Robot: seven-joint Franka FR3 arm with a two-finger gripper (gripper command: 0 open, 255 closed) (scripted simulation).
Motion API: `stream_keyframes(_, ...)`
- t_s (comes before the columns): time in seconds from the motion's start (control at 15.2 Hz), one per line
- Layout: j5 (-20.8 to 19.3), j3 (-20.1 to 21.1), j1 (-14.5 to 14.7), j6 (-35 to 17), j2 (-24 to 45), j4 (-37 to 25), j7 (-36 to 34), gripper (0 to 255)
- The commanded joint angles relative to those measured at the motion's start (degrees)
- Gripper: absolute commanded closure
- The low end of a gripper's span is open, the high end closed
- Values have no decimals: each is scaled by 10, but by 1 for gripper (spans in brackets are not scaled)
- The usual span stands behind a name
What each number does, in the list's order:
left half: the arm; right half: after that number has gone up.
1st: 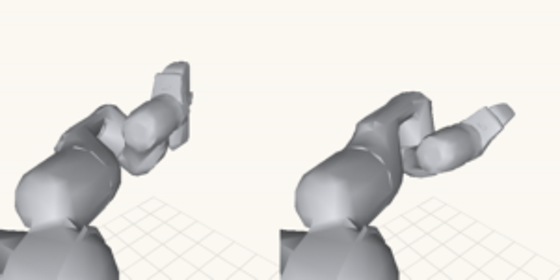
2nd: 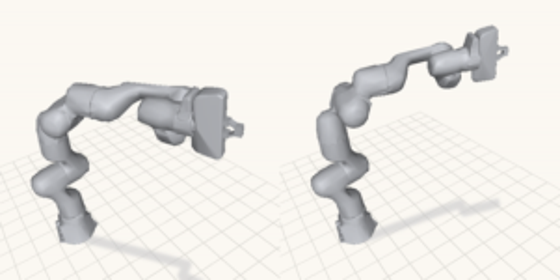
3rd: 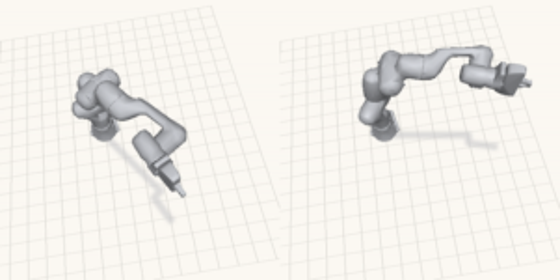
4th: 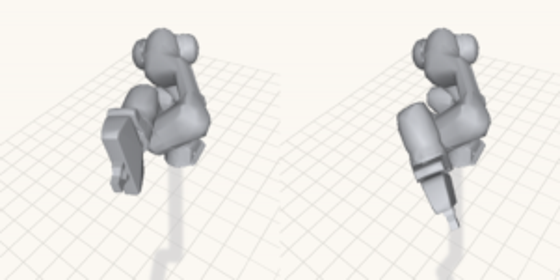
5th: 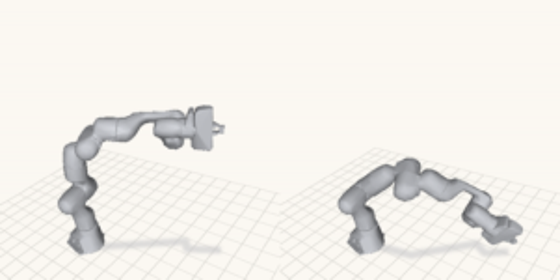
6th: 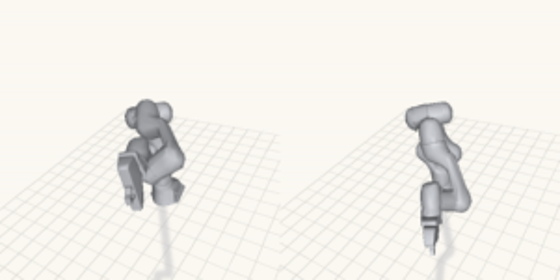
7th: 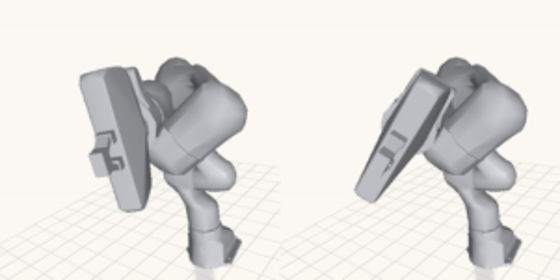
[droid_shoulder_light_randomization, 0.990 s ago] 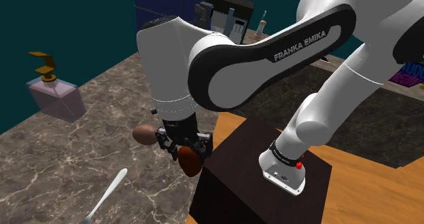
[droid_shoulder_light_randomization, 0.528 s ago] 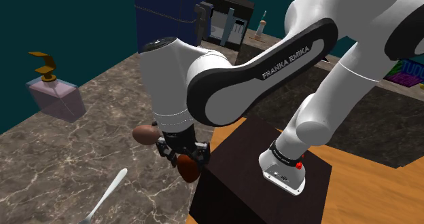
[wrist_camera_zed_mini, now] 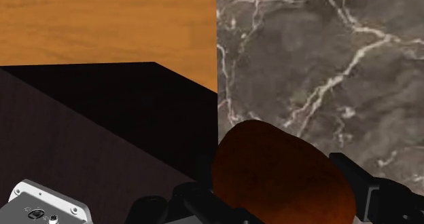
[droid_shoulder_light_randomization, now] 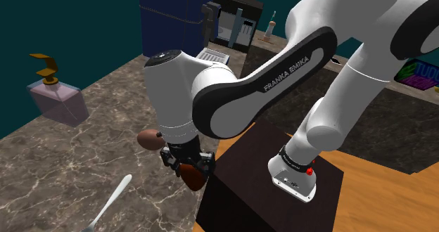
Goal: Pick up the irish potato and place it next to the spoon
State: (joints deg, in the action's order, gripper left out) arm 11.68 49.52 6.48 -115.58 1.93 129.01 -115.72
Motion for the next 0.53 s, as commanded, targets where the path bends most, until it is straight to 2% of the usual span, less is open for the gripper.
stream_keyframes(0.0, 0, 0, 0, -1, 1, 3, 1, 255)
stream_keyframes(0.13, 0, 0, 0, -1, 1, 3, 1, 255)
stream_keyframes(0.2, 0, 0, 0, -1, 0, 3, 1, 0)
stream_keyframes(0.46, 2, 0, -1, -1, -1, 5, 2, 0)
